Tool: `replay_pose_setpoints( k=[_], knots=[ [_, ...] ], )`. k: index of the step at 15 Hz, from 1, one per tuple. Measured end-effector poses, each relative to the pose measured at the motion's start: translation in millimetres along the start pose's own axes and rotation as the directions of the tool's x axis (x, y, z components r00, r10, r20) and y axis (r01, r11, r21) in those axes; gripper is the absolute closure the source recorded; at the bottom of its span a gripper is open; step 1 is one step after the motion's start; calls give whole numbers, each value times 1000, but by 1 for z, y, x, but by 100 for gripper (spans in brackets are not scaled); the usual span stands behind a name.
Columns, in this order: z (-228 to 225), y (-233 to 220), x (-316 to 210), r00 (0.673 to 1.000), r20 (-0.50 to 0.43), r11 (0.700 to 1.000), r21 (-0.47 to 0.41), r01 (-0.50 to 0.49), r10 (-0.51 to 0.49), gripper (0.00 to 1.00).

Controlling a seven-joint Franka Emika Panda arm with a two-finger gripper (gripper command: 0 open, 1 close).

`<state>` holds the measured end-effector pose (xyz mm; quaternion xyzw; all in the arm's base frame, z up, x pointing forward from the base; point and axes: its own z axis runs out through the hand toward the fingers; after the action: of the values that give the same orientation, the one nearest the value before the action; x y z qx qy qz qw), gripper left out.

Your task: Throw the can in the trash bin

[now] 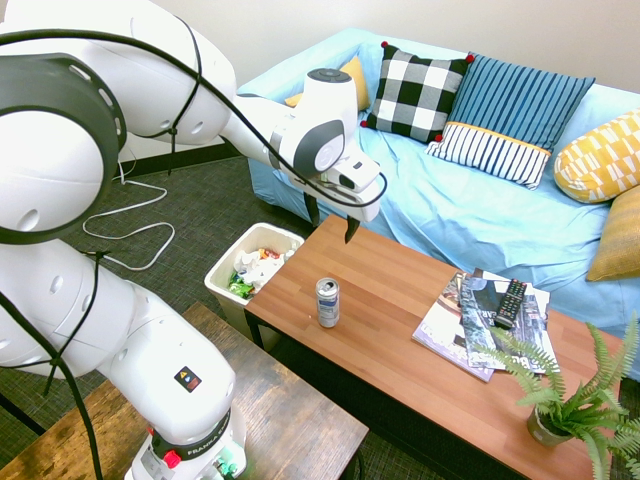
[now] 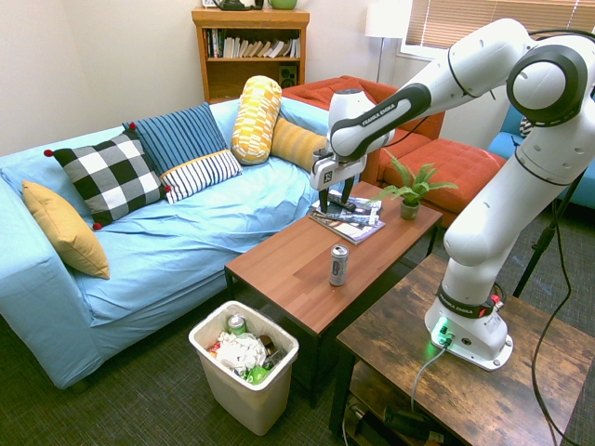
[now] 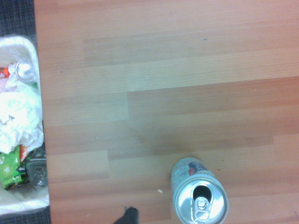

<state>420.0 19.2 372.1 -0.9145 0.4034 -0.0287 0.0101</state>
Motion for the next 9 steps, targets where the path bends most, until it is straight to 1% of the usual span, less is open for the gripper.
replay_pose_setpoints(
  k=[6, 9],
  knots=[
    [3, -1, 5, 1000, 9, 1000, -10, -14, 14, 0],
    [20, 9, 6, 999, 33, 999, -36, -31, 32, 0]
  ],
)
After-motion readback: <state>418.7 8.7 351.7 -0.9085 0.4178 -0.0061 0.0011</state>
